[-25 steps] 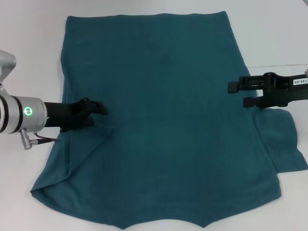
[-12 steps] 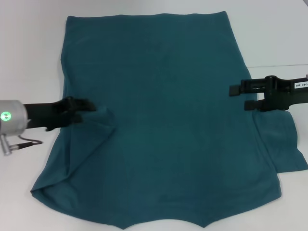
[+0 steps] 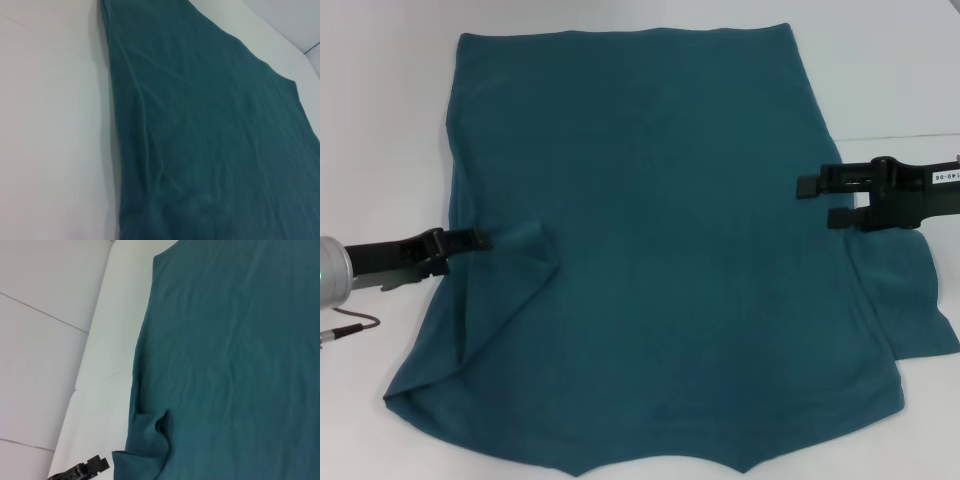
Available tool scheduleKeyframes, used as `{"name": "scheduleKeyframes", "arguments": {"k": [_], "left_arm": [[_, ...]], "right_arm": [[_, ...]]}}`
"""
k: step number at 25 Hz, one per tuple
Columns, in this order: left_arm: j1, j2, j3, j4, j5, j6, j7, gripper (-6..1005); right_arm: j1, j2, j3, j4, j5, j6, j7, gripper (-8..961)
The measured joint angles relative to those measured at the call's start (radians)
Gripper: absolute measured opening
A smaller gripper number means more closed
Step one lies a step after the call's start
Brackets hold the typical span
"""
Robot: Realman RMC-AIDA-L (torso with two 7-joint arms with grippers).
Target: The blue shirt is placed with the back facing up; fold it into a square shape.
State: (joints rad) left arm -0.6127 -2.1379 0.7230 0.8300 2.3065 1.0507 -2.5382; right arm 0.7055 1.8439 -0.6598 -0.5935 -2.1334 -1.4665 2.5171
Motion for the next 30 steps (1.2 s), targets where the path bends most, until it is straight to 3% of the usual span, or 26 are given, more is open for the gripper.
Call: {"name": "scheduleKeyframes", "arguments": {"k": [4, 11, 19, 22, 30], "left_arm": [[-0.011, 0.005, 0.002, -0.038, 0.001, -0.009, 0.012, 710], [-0.014, -0.011, 0.004, -0.058, -0.006, -0.001, 0.039, 910], [0.032, -0.011, -0.006, 0.019, -0.086, 0.350, 0.083, 909], [0.067, -0.005, -0.028, 0.060, -0.117, 0.413, 0.085, 908], [0.110, 0.024, -0.215, 0.036, -0.131, 0.535, 0.099, 907]], "right_arm": [[0.000, 0.001, 0.000, 0.000, 0.000, 0.001, 0.000, 925], [0.000, 0.001, 0.000, 0.000, 0.000, 0.003, 0.000, 925], [-0.001, -0.001, 0.000, 0.000, 0.000, -0.004, -0.008, 925], [-0.005, -0.001, 0.000, 0.000, 0.000, -0.004, -0.017, 925], [-0.035, -0.005, 0.005, -0.012, 0.000, -0.005, -0.083, 925]]}}
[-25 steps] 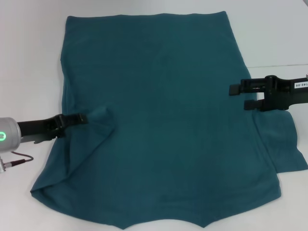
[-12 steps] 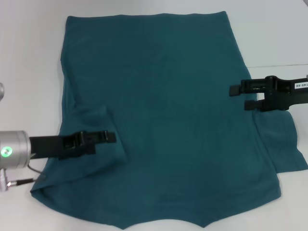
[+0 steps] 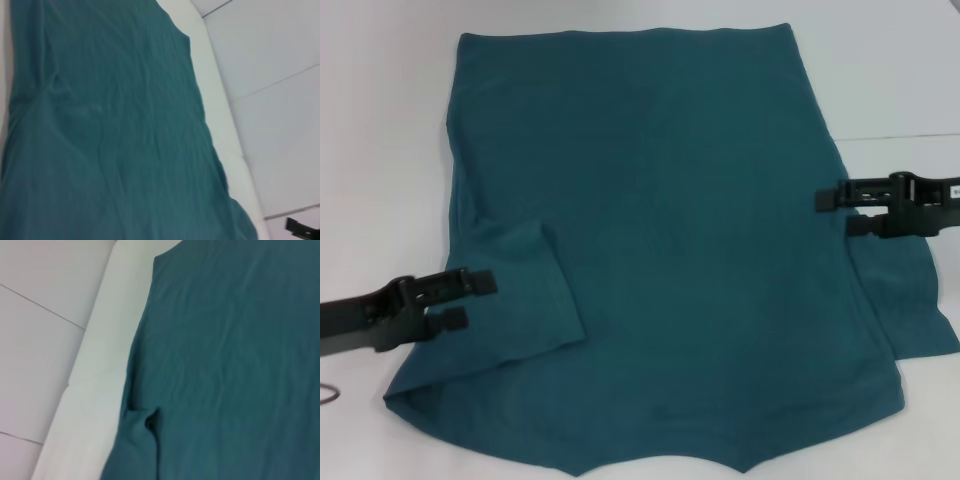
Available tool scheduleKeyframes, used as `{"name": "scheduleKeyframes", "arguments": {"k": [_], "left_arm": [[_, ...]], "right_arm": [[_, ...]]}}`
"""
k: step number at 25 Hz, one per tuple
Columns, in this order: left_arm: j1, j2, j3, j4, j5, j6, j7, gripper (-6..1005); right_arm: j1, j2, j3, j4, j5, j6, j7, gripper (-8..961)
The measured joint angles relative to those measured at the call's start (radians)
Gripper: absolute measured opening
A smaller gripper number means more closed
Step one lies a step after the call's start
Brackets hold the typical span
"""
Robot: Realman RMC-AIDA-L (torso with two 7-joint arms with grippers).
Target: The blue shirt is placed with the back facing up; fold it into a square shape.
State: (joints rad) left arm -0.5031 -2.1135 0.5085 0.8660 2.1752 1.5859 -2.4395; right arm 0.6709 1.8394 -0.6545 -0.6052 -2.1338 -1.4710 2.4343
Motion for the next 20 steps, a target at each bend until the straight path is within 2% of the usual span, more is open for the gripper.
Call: {"name": "scheduleKeyframes", "arguments": {"k": [5, 10, 13, 20], "left_arm": [[0.023, 0.003, -0.097, -0.014, -0.010, 0.125, 0.107, 906], [0.030, 0.002, -0.104, -0.015, -0.011, 0.171, 0.168, 905], [0.026, 0.001, -0.101, -0.027, -0.011, 0.179, 0.169, 905], [0.029, 0.001, -0.085, -0.051, 0.007, 0.206, 0.166, 905]], "right_arm": [[-0.045, -0.002, 0.042, -0.003, 0.000, 0.006, -0.070, 925], [-0.080, 0.017, 0.131, -0.002, 0.001, 0.020, -0.147, 922], [-0.096, 0.024, 0.147, 0.000, -0.002, 0.020, -0.158, 915], [-0.117, -0.001, 0.137, 0.008, -0.048, -0.005, -0.085, 899]]}}
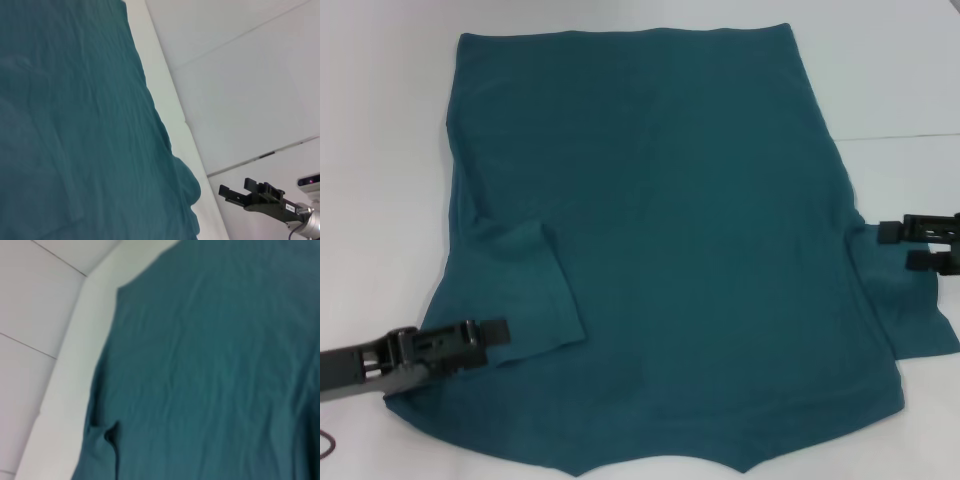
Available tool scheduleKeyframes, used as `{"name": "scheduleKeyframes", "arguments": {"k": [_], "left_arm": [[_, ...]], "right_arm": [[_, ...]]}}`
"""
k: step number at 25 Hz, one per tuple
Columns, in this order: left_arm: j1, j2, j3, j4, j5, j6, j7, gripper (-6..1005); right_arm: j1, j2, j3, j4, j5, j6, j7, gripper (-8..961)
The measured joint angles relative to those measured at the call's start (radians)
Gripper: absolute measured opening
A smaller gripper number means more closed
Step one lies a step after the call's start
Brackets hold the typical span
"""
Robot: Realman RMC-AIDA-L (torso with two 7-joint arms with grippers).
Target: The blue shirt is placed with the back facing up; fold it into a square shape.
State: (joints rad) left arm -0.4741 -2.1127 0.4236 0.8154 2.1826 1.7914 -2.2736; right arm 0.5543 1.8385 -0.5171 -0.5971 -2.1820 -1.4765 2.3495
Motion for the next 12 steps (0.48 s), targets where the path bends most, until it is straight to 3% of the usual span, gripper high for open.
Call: {"name": "scheduleKeyframes", "arguments": {"k": [12], "left_arm": [[0.013, -0.013, 0.001, -0.067, 0.017, -0.046, 0.185, 906]], "right_arm": [[0.025, -0.089, -0.010, -0.027, -0.169, -0.099, 0.196, 872]]}}
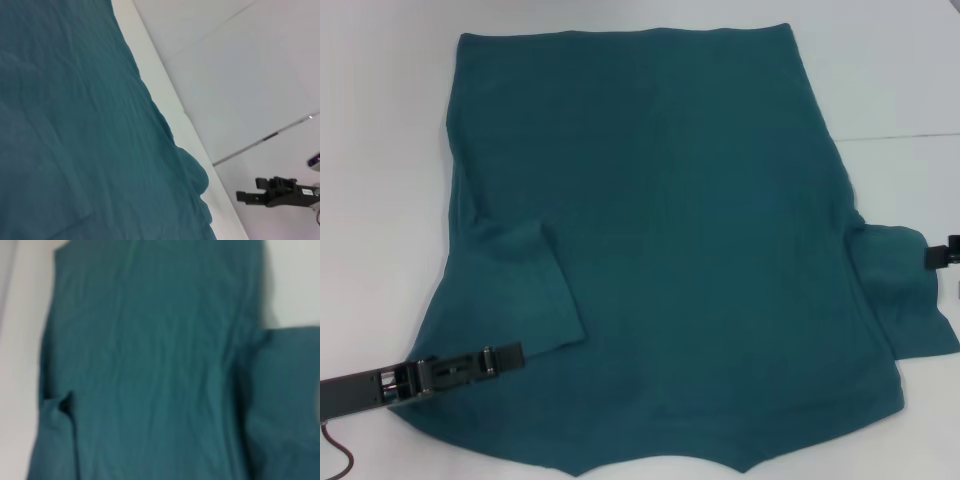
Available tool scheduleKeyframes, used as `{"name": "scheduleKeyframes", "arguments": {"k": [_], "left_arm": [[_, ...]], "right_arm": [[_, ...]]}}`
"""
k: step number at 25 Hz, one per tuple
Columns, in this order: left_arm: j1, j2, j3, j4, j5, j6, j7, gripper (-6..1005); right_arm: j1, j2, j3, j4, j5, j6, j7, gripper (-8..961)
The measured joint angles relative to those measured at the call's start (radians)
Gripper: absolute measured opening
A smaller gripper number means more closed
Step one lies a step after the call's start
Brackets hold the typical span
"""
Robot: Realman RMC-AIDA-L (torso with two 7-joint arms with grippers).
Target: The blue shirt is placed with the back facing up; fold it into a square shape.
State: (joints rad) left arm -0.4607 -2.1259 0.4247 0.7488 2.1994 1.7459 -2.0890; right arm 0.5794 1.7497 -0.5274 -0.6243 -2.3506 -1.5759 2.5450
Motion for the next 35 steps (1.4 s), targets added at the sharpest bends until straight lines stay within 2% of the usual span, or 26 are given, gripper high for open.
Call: {"name": "scheduleKeyframes", "arguments": {"k": [4, 9, 12, 25, 27, 35], "left_arm": [[0.000, -0.002, -0.001, -0.002, -0.001, -0.004, -0.004, 906], [-0.009, -0.004, -0.007, -0.022, -0.006, -0.019, -0.007, 906], [-0.015, -0.004, -0.005, -0.026, -0.006, -0.030, -0.016, 906], [-0.026, -0.006, -0.009, -0.028, -0.010, -0.038, -0.041, 906], [-0.026, -0.007, -0.009, -0.030, -0.012, -0.039, -0.041, 906], [-0.024, -0.008, -0.012, -0.040, -0.023, -0.038, -0.046, 906]], "right_arm": [[-0.003, -0.007, 0.008, -0.037, -0.033, -0.004, 0.016, 863], [-0.012, -0.001, 0.006, -0.050, -0.035, 0.062, -0.008, 852], [-0.012, 0.015, 0.001, -0.042, -0.037, 0.135, -0.034, 845], [0.010, 0.119, -0.002, -0.020, -0.070, 0.384, -0.066, 816], [0.020, 0.126, -0.002, -0.005, -0.070, 0.408, -0.066, 811], [0.065, 0.130, -0.002, 0.096, -0.074, 0.503, -0.087, 793]]}}
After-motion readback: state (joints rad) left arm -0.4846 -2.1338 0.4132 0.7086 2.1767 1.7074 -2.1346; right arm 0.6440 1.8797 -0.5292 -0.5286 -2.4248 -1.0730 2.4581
